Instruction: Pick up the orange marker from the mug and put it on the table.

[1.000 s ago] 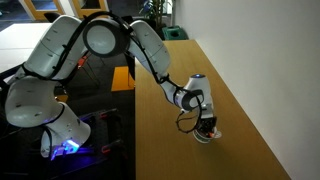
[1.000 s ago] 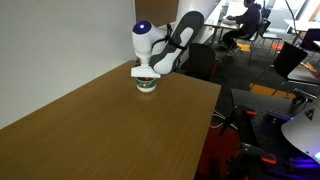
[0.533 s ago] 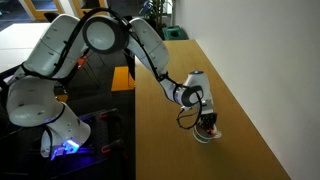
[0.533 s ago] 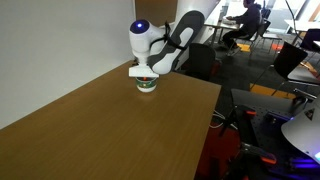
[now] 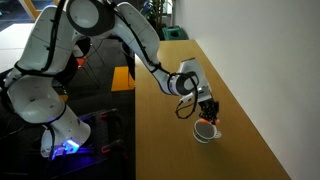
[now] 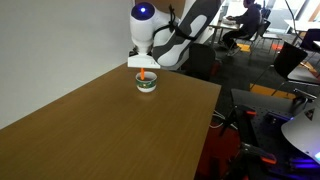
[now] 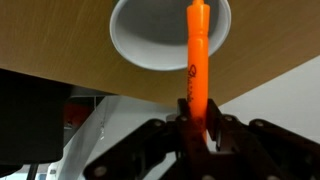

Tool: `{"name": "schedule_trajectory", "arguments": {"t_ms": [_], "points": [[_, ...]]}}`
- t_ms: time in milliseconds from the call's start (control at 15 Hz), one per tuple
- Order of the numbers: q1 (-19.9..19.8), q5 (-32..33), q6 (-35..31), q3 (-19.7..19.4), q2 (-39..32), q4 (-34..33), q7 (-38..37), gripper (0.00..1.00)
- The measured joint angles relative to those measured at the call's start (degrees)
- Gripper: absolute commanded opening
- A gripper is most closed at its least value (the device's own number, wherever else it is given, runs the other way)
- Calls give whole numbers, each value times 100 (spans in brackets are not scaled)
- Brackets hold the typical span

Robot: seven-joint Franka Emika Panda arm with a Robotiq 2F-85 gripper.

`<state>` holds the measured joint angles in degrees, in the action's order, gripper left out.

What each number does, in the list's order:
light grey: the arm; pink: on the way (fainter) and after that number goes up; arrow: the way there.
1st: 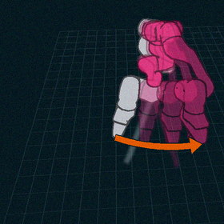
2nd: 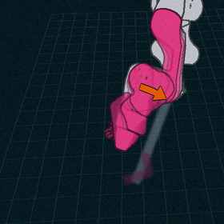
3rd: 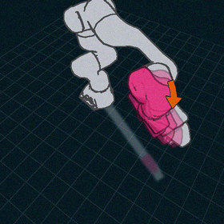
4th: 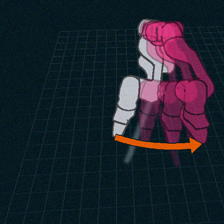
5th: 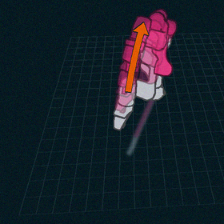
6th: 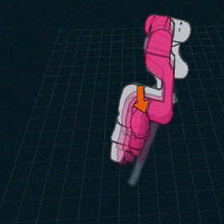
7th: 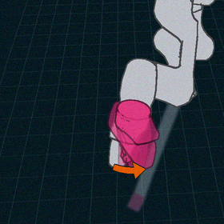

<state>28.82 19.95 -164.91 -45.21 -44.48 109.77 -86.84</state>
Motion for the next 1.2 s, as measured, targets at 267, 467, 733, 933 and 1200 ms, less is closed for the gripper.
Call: {"name": "schedule_trajectory", "arguments": {"t_ms": [267, 467, 733, 933, 1200], "points": [[775, -18, -273, -632, 359, 467, -10, 5], [865, -91, -498, -518, 672, 653, 228, 5], [545, -252, -610, 256, 1257, 871, 1132, 5], [-74, -437, -539, 1250, 1801, 1071, 2048, 5], [-1222, -1057, 273, 2822, 2435, 1265, 3460, 5]]}}
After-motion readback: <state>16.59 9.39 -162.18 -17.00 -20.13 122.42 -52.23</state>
